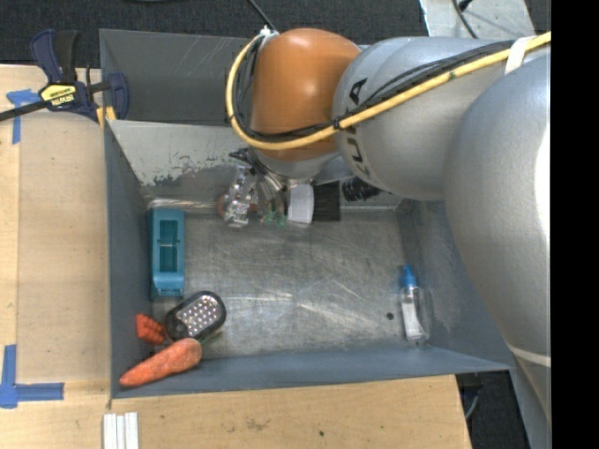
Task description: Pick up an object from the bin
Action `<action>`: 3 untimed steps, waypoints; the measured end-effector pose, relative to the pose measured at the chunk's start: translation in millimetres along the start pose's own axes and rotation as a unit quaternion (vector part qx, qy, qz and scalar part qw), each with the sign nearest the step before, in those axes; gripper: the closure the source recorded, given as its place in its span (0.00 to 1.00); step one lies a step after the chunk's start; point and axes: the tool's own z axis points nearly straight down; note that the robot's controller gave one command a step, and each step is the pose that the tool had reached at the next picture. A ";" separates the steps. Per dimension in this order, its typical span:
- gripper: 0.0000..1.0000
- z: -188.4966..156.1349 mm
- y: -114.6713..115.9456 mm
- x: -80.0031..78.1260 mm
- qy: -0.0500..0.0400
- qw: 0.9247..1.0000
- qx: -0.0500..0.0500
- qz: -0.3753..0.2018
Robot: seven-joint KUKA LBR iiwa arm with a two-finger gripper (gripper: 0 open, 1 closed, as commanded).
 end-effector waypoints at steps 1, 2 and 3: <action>1.00 0.0 0.0 0.0 0.000 1.000 0.000 0.000; 1.00 -11.4 6.2 -0.3 0.000 1.000 0.000 -0.003; 1.00 -18.9 9.2 0.3 -0.001 1.000 -0.001 -0.003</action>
Offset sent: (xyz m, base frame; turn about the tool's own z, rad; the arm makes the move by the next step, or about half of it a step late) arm 0.0008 0.0080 0.0133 -0.0048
